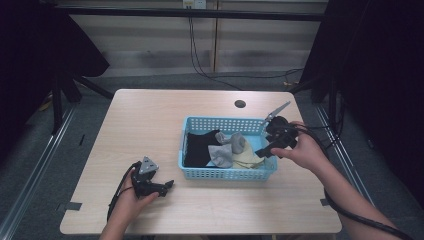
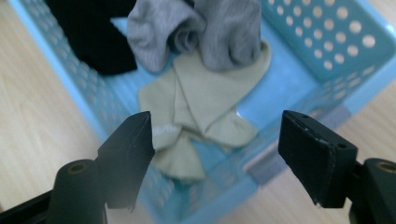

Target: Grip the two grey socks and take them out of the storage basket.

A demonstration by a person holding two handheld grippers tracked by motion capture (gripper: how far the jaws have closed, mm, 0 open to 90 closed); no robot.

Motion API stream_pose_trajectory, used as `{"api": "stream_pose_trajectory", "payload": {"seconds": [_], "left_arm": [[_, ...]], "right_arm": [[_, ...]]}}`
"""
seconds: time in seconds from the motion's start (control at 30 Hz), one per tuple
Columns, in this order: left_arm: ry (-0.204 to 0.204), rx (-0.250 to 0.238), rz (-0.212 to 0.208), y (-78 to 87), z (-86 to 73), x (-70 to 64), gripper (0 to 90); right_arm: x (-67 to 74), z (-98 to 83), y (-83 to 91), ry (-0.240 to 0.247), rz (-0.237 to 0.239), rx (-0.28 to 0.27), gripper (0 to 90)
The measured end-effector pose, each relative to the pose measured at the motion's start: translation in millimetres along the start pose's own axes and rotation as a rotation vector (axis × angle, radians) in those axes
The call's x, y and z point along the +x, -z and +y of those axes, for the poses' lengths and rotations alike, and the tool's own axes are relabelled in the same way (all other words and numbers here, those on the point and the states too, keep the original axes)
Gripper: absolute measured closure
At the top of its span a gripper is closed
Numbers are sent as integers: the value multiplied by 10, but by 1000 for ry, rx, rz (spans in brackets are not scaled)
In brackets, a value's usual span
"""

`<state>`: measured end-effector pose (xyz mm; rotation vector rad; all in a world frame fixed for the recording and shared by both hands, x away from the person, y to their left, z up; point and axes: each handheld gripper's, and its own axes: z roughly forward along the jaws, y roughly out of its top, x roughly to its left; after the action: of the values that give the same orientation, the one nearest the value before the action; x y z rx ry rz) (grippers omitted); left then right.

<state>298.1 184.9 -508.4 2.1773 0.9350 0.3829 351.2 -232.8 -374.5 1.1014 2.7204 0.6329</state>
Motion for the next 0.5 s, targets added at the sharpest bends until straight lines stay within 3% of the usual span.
{"api": "stream_pose_trajectory", "payload": {"seconds": [0.2, 0.3, 0.5], "left_arm": [[-2, -1, 1, -1, 1, 0, 152], [5, -7, 2, -5, 0, -5, 152], [8, -10, 1, -7, -1, -8, 150]], "right_arm": [[-10, 282, -203, -3, -8, -20, 282], [-30, 407, -341, -32, 0, -28, 287], [-43, 673, -658, -55, -3, -7, 284]]}}
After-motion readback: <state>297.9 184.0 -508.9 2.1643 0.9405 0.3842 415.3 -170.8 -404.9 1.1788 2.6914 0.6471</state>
